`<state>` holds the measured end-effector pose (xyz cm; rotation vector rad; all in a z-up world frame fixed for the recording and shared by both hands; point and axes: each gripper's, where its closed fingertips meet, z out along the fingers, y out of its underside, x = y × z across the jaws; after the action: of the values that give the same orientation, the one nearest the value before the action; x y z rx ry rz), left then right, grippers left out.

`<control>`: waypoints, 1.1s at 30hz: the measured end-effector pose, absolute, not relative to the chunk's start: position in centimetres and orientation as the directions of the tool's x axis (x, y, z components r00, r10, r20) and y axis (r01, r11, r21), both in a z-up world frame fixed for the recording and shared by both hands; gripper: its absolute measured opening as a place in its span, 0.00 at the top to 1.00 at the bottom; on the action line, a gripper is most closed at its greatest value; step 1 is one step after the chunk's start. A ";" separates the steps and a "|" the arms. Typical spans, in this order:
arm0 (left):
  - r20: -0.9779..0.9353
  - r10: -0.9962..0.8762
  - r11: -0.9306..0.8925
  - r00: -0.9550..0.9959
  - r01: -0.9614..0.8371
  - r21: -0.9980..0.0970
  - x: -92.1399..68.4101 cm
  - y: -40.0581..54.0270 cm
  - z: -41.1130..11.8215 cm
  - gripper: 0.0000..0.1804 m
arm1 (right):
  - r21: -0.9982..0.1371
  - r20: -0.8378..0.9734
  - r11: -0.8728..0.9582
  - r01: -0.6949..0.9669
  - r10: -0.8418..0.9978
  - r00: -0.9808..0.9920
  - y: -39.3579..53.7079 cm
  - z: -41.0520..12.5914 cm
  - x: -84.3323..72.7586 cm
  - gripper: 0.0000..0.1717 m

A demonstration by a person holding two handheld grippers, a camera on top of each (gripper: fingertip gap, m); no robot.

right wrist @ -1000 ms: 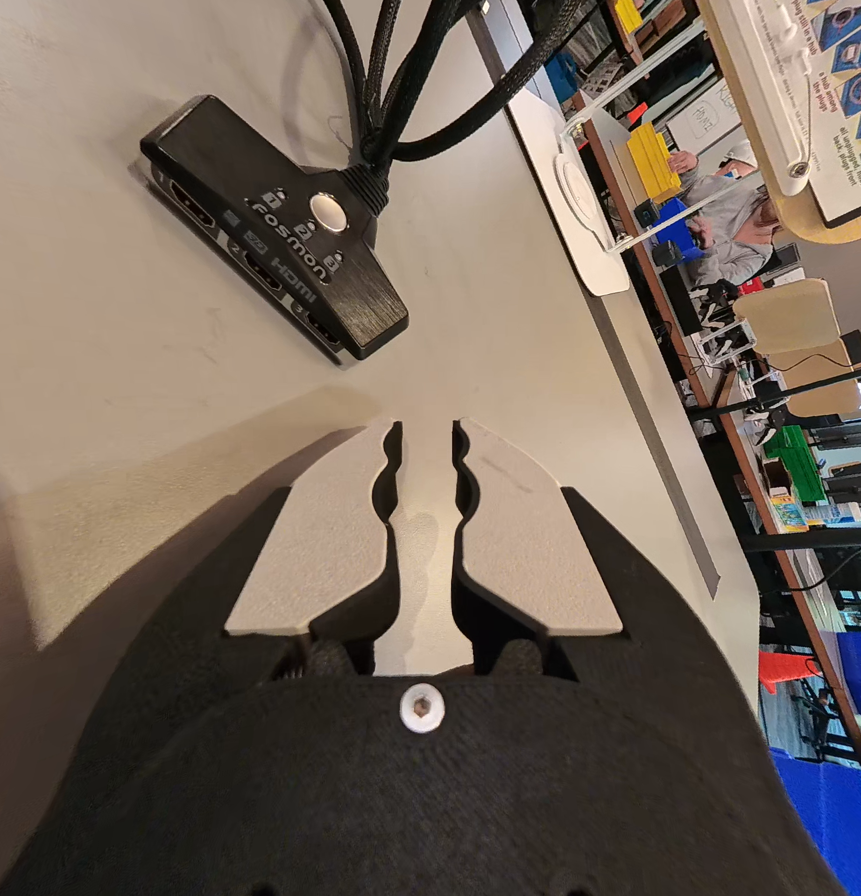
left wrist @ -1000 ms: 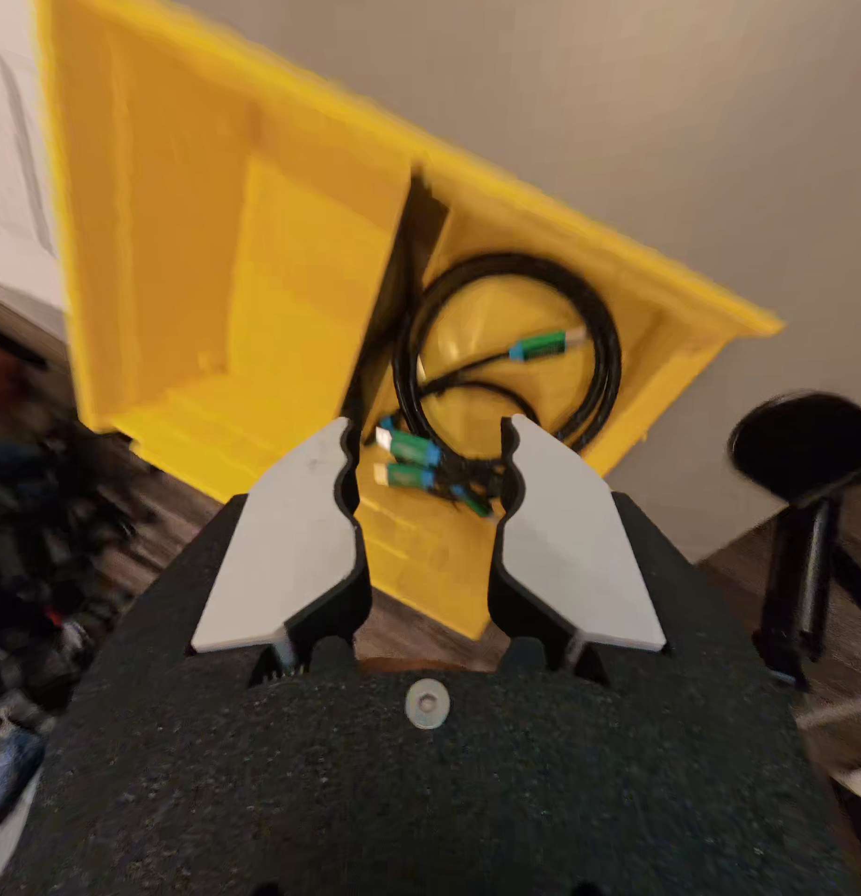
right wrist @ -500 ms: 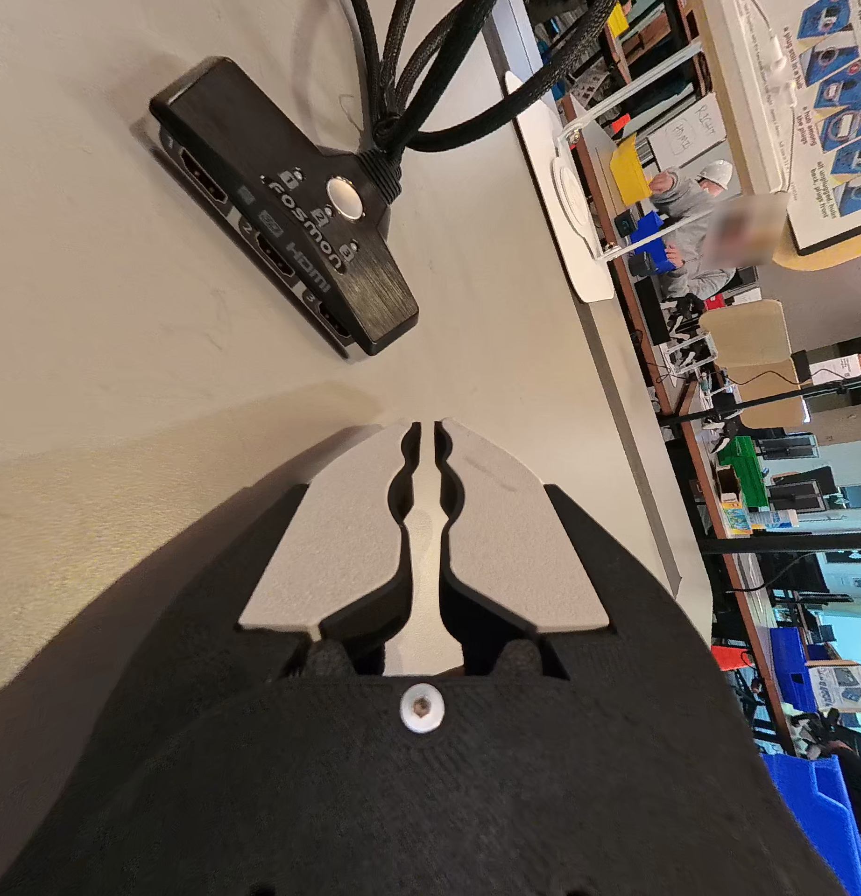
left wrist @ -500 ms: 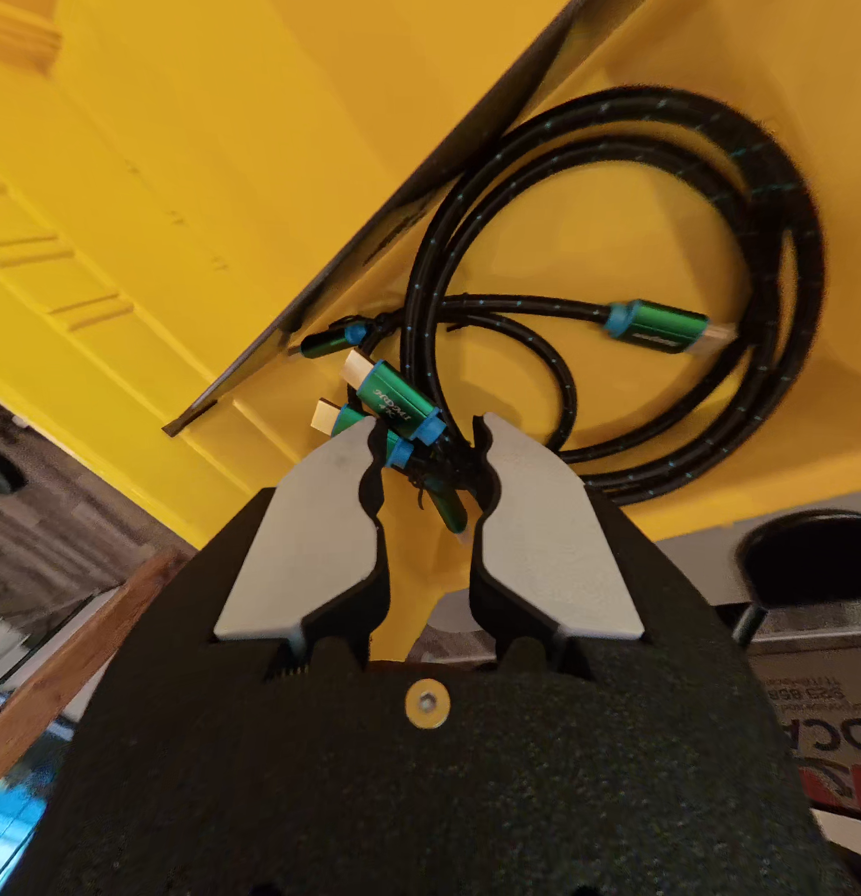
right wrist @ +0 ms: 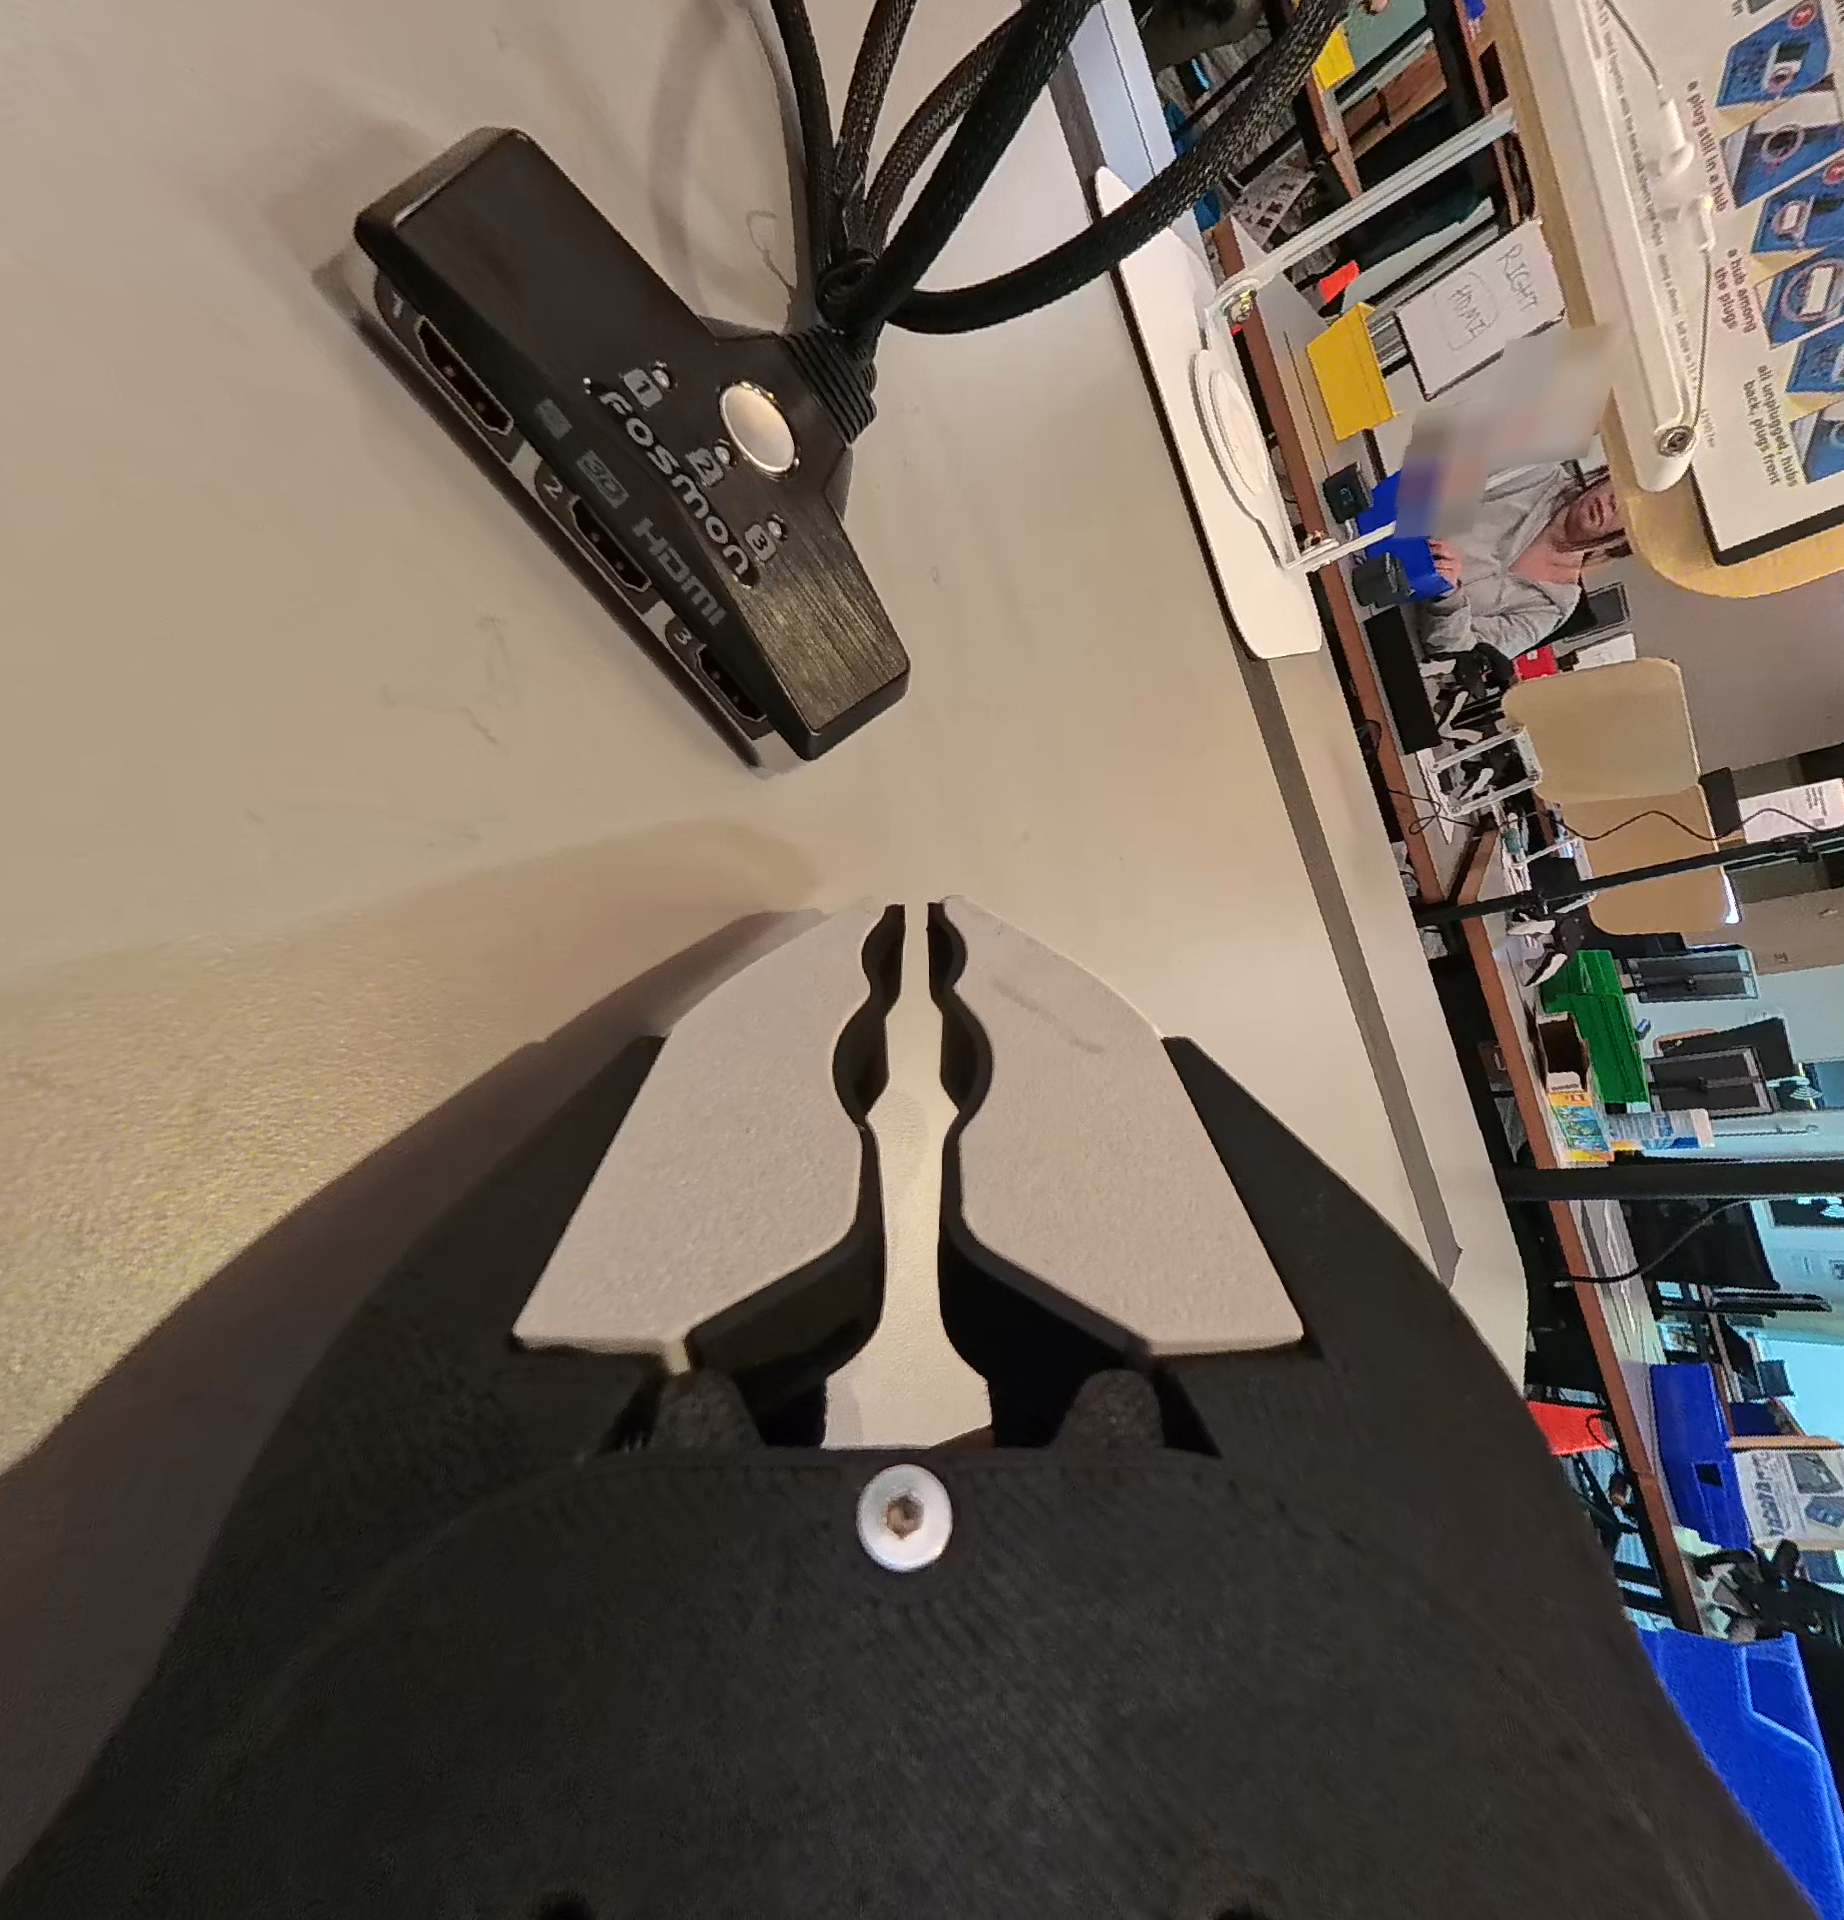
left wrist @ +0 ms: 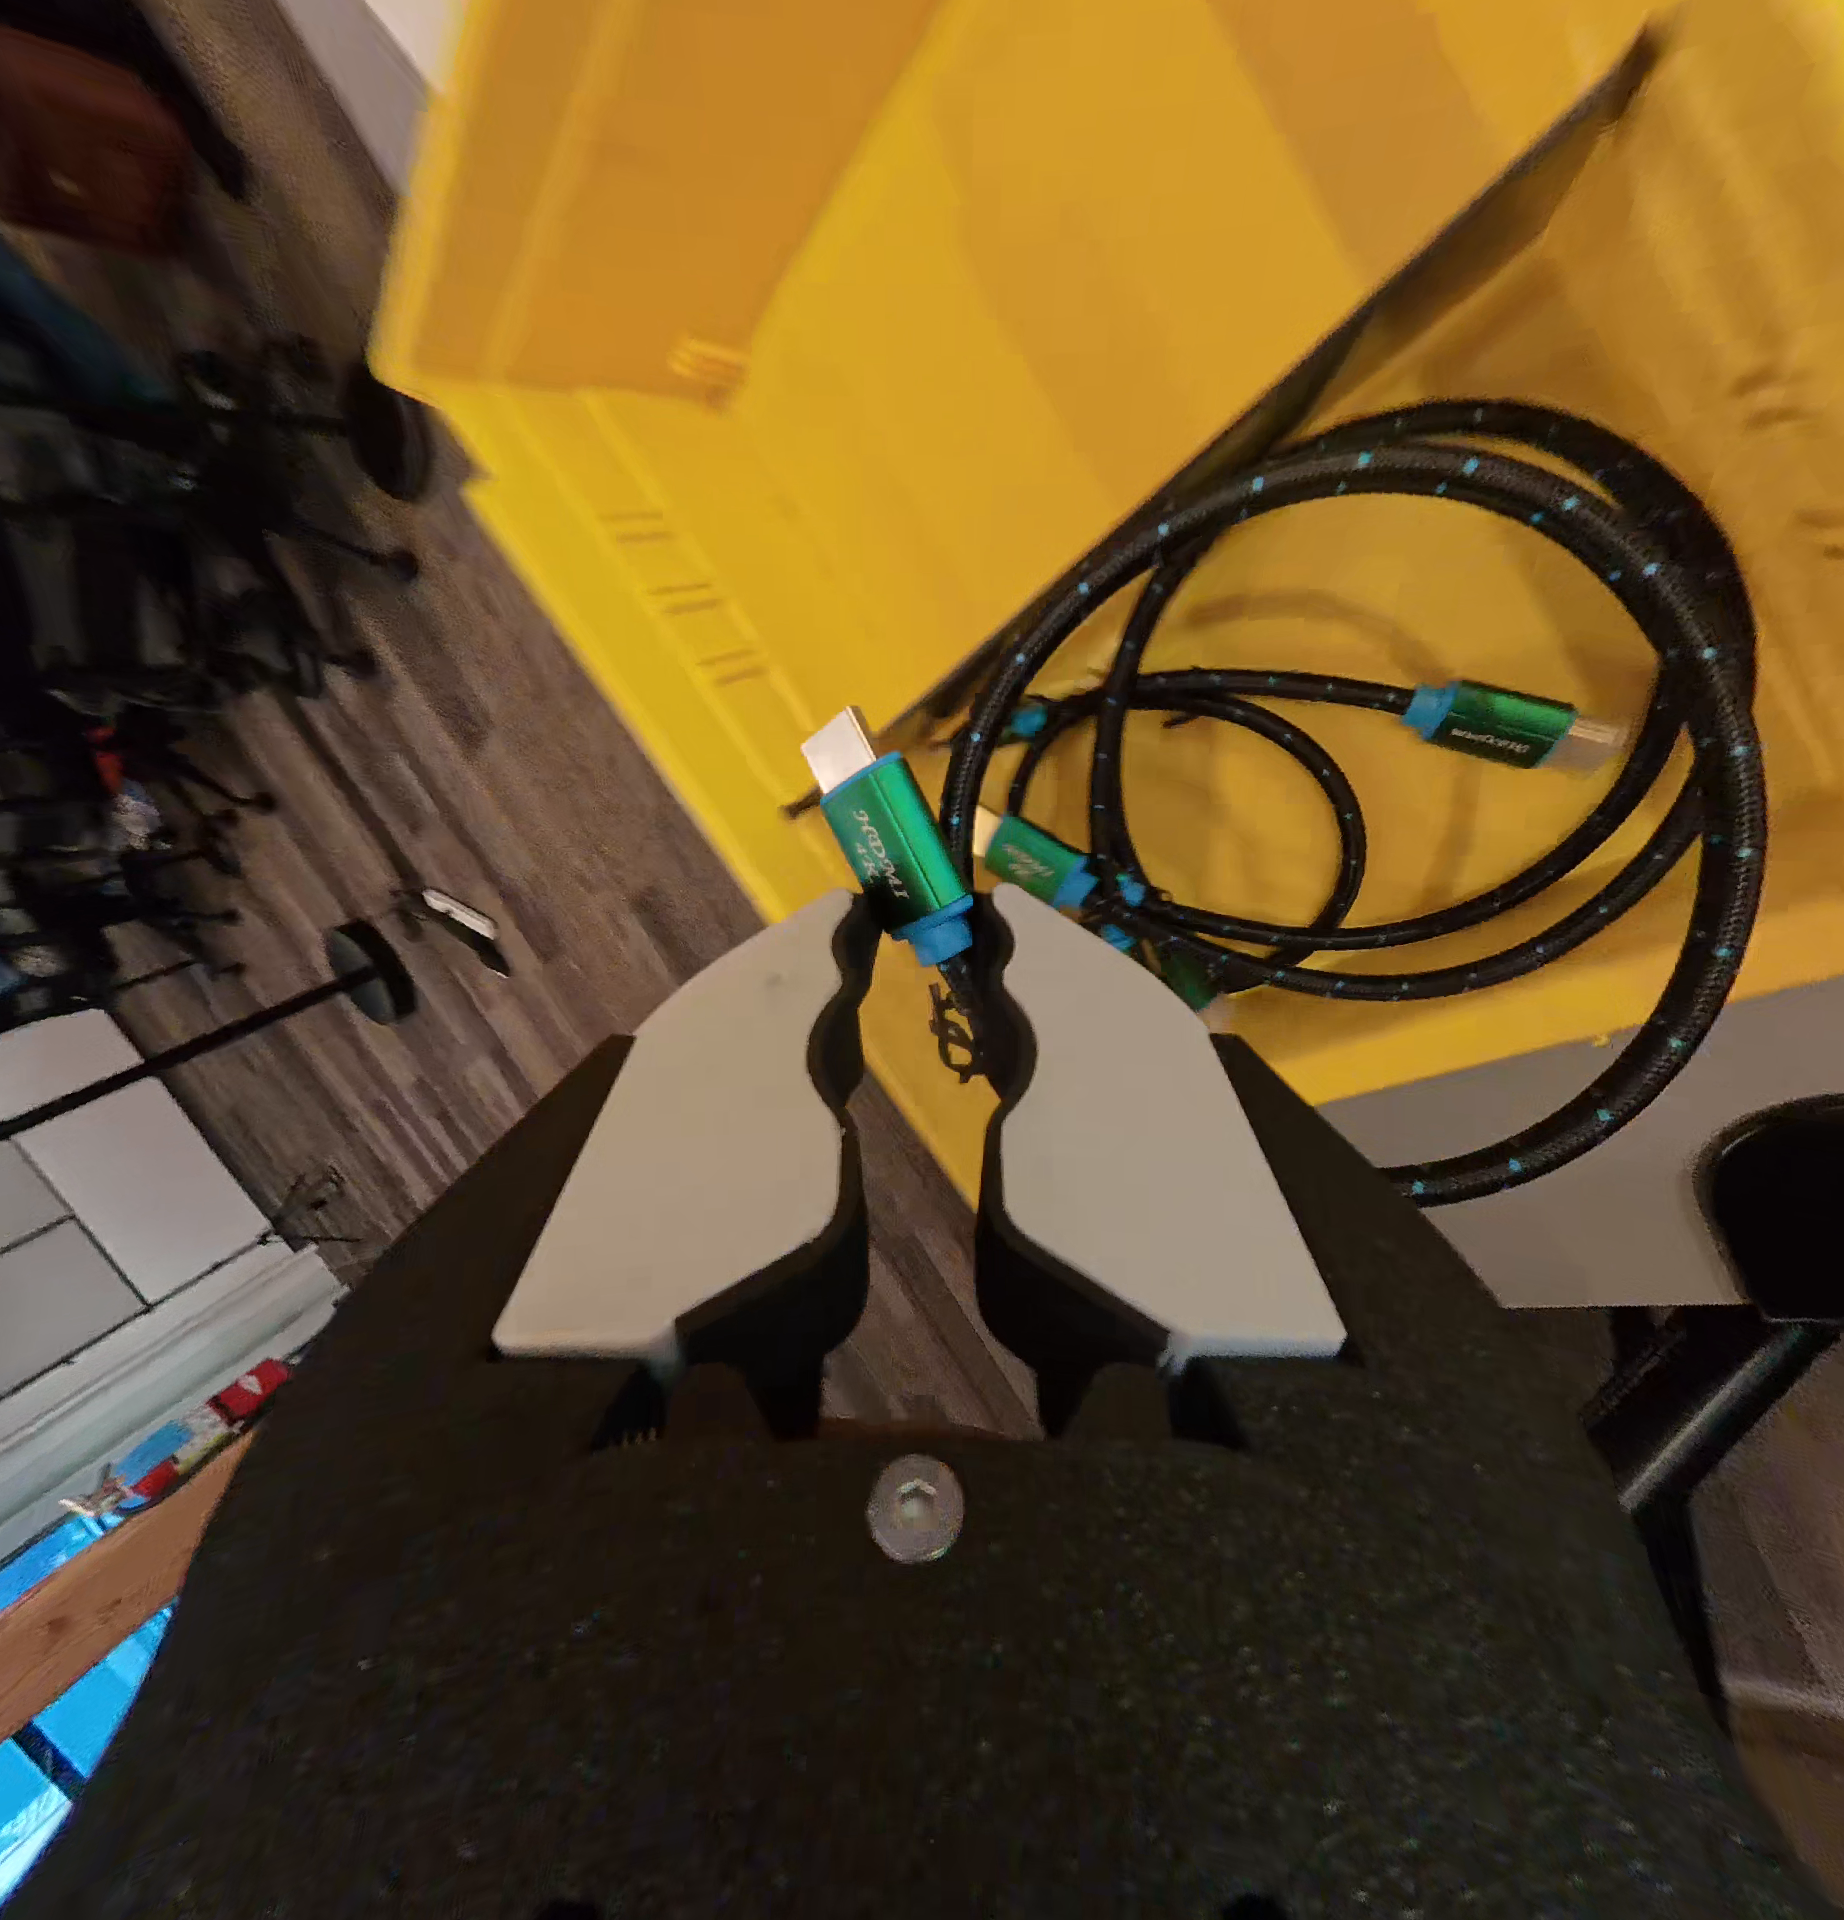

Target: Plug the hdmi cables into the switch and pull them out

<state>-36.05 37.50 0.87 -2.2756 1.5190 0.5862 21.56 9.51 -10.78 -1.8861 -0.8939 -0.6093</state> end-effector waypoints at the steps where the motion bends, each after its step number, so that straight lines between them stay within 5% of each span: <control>1: -0.543 -0.770 -0.346 0.335 -0.934 -0.086 -35.5 37.5 2.8 0.90 | -0.534 0.719 -0.302 0.790 0.329 0.612 9.5 -10.8 21.6 0.98; 8: -0.618 -0.759 0.102 0.204 -0.900 -0.423 -22.9 34.1 13.3 0.90 | -0.527 0.732 -0.295 0.797 0.320 0.602 9.6 -10.5 21.5 0.92; 16: -0.610 -0.784 0.546 -0.109 -0.589 -0.596 -3.7 25.2 8.7 0.90 | -0.517 0.755 -0.273 0.811 0.302 0.582 9.6 -10.1 21.4 0.86; 26: -0.274 -0.853 0.473 -0.445 -0.435 -0.767 7.3 15.8 -2.5 0.90 | -0.585 0.674 -0.282 0.760 0.352 0.649 9.3 -10.3 21.3 0.88; 33: -0.128 -0.836 0.488 -0.534 -0.615 -0.619 6.2 13.1 -8.4 0.90 | -0.625 0.574 -0.382 0.681 0.366 0.733 9.8 -10.9 21.5 0.91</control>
<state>6.23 13.05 -8.41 -1.2049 2.3226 -0.7232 21.54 9.77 -10.88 -2.0072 -0.7948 -0.4282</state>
